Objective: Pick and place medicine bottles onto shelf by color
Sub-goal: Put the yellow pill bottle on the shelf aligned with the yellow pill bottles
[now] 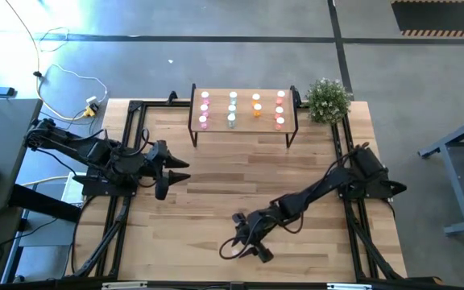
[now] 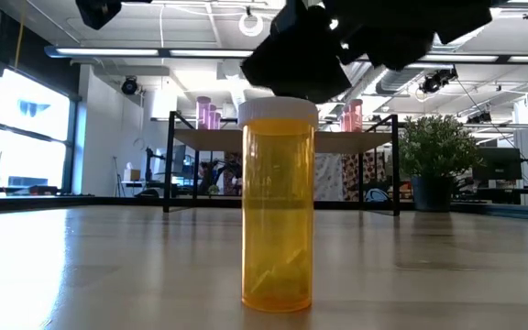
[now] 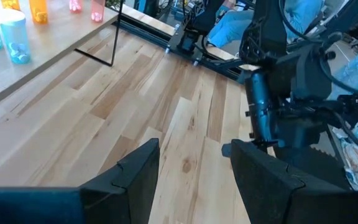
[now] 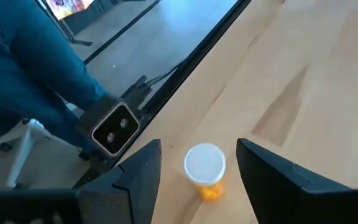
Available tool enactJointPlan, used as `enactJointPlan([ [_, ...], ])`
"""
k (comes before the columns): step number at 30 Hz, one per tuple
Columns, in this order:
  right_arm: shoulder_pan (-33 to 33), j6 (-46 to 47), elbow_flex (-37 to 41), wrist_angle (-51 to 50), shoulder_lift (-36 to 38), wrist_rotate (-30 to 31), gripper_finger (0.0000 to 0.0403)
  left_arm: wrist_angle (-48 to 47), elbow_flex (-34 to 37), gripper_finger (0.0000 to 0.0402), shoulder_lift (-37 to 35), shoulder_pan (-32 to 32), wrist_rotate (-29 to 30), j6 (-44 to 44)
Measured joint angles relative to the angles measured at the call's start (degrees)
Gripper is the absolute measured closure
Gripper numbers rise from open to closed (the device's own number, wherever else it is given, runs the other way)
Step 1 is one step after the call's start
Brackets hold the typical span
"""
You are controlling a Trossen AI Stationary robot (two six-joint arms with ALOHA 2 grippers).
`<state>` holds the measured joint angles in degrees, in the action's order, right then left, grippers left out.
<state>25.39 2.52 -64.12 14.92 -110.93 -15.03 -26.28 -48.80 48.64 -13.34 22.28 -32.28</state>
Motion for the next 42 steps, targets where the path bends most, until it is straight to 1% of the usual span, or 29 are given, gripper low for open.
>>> enactJointPlan([
  [12, 0.5, 0.0, 0.0, 2.6, -4.5, 1.1, 0.0203, -0.1, 0.0, 0.0215, 0.0, 0.0, 0.9, -0.1],
  [17, 0.5, 0.0, 0.0, 3.3, -4.7, 2.5, 0.0203, -0.2, 0.0, 0.0215, 0.0, 0.0, 1.1, -0.1],
  [37, 0.5, -1.7, 0.0, 3.8, -4.7, 2.0, 0.0203, -0.9, 0.0, 0.0215, 0.0, 0.0, 2.6, 0.9],
  [42, 0.8, -1.5, 0.0, 3.8, -4.7, 2.0, 0.0218, -0.9, 0.0, 0.0215, 0.0, 0.0, 2.6, 0.9],
])
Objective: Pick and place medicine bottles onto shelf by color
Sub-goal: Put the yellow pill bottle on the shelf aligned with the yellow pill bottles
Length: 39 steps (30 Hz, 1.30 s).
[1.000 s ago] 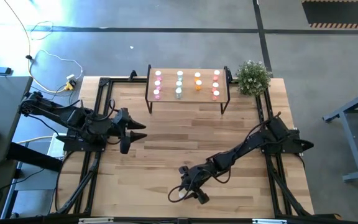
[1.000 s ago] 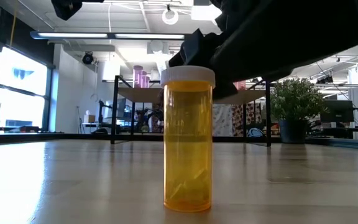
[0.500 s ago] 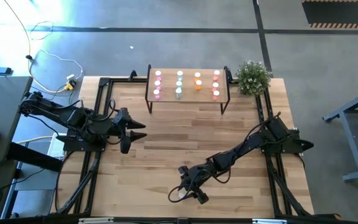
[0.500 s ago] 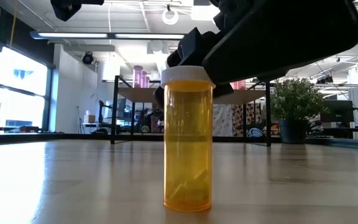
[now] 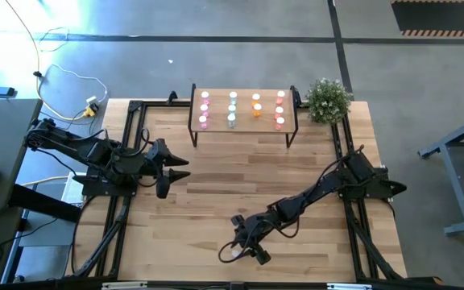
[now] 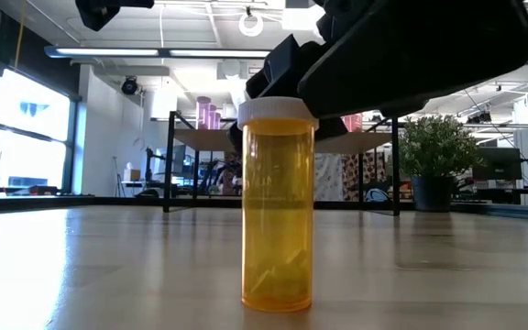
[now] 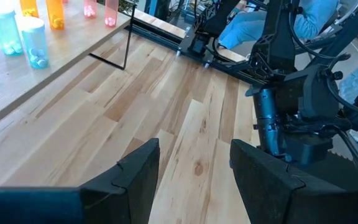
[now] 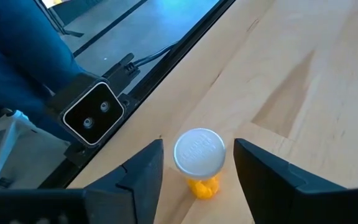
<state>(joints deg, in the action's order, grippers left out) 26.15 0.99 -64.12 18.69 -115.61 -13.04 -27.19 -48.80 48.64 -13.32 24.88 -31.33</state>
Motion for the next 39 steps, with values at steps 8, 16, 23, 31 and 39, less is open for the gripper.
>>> enactJointPlan([
  [8, 0.1, 0.0, 0.0, -0.1, 0.0, 0.0, 0.0253, 0.0, 0.0, 0.0215, 0.0, 0.0, 0.0, 0.0],
  [16, 0.1, 0.0, 0.0, -0.2, 0.0, 0.0, 0.0272, 0.0, 0.0, 0.0215, 0.0, 0.0, 0.0, 0.0],
  [23, 0.1, 0.0, 0.0, -0.2, 0.0, 0.0, 0.0288, 0.0, 0.0, 0.0215, 0.0, 0.0, 0.0, 0.0],
  [31, 0.2, 0.5, 0.0, -0.1, 0.0, 0.8, 0.0290, 0.0, 0.0, 0.0215, 0.0, 0.0, 0.0, 0.0],
  [39, -0.3, 4.8, 0.0, 0.4, 0.0, 2.4, 0.0290, 0.0, 0.0, 0.0215, 0.0, 0.0, 0.0, 0.1],
])
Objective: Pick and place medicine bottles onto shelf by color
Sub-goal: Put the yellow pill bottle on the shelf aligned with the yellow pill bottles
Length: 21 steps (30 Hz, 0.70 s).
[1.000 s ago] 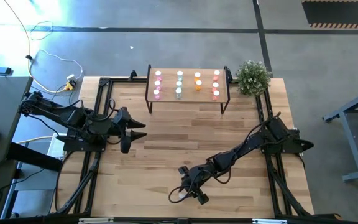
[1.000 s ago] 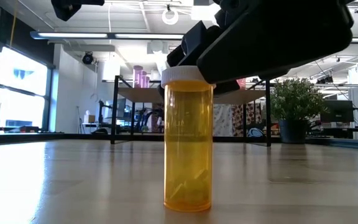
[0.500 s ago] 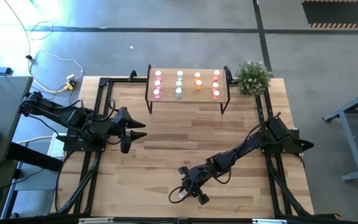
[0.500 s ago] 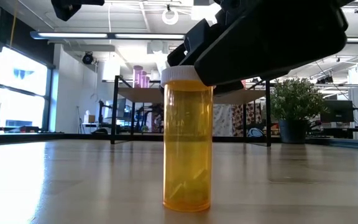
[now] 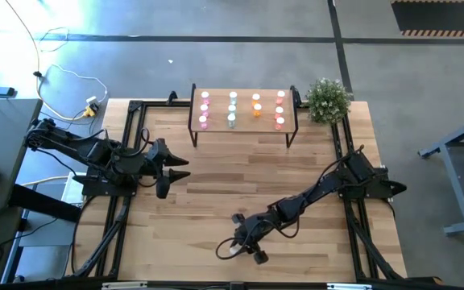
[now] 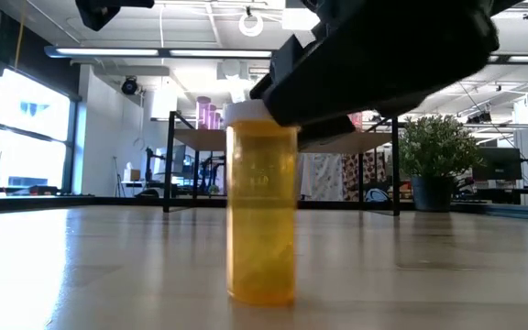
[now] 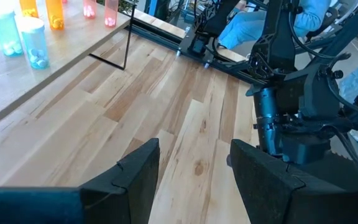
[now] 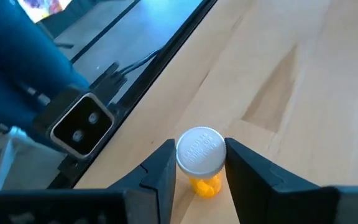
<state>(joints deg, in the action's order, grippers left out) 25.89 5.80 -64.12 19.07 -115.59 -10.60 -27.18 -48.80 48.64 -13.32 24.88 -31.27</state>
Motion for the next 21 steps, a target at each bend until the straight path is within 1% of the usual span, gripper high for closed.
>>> enactJointPlan([
  [5, 0.0, 1.8, 0.0, 3.2, 0.3, 4.1, 0.0290, 0.0, 0.0, 0.0215, 0.0, 0.4, 0.0, 2.0],
  [12, -0.8, 5.2, 0.0, 2.6, 3.0, 12.5, 0.0290, 0.1, 0.0, 0.0215, -1.3, 3.5, -0.2, 6.9],
  [18, -2.1, 11.5, 0.0, 2.6, 4.7, 21.2, 0.0290, 0.5, 0.0, 0.0215, -3.5, 6.8, -0.2, 10.9],
  [21, -2.4, 14.6, 0.0, 2.4, 5.8, 26.5, 0.0290, 0.5, 0.0, 0.0215, -4.7, 8.0, -0.2, 12.0],
])
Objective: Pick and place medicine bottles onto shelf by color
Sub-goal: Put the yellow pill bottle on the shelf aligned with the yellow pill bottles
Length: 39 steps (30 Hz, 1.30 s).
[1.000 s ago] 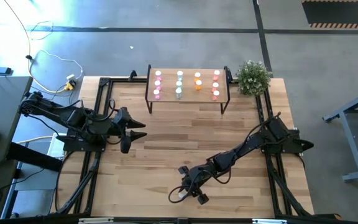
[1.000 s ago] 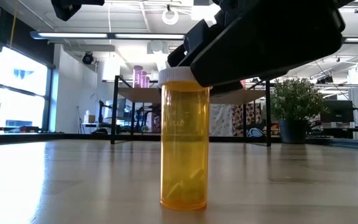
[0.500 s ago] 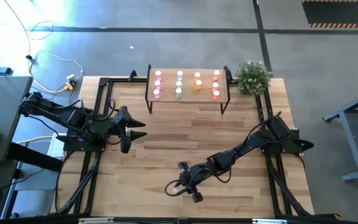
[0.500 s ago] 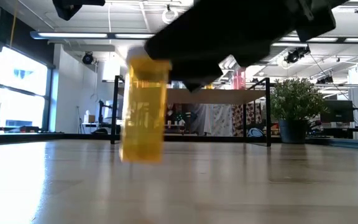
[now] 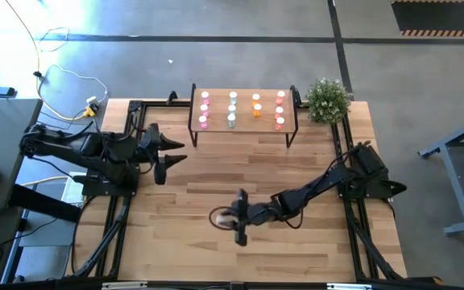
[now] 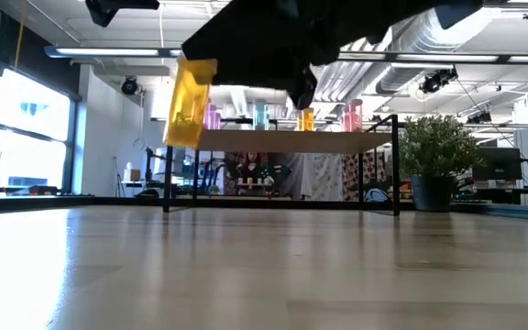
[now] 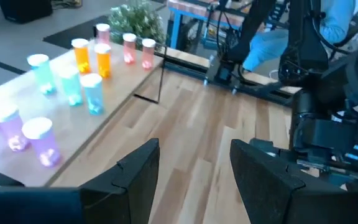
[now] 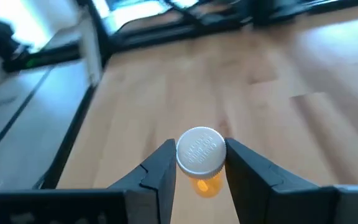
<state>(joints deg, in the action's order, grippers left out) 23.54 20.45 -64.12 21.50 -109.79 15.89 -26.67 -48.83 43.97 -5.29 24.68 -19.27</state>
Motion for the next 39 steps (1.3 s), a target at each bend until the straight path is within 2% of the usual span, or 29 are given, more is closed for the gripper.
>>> enactJointPlan([
  [6, -1.0, 3.9, 0.0, -2.1, 3.3, 12.3, 0.0290, -0.1, 0.0, 0.0215, -1.9, 1.1, 0.0, 1.0],
  [13, -3.1, 8.0, 0.0, -8.2, 8.2, 23.3, 0.0291, -0.1, 0.0, 0.0215, -2.4, 1.1, -0.1, 2.1],
  [22, -6.6, 8.1, 0.0, -16.2, 15.6, 34.9, 0.0291, -0.3, 0.0, 0.0215, -2.4, 1.1, -0.4, 3.8],
  [32, -12.1, 8.0, 0.0, -30.0, 26.4, 38.4, 0.0291, -0.3, 0.0, 0.0215, -2.4, 1.1, -0.3, 5.9],
  [36, -15.4, 6.6, 0.0, -35.4, 29.7, 37.1, 0.0291, -0.1, 0.0, 0.0215, -2.4, 1.1, -0.3, 6.4],
  [39, -18.9, 3.8, 0.0, -37.0, 31.0, 33.0, 0.0291, -0.1, 0.0, 0.0215, -2.4, 1.1, -0.1, 6.4],
])
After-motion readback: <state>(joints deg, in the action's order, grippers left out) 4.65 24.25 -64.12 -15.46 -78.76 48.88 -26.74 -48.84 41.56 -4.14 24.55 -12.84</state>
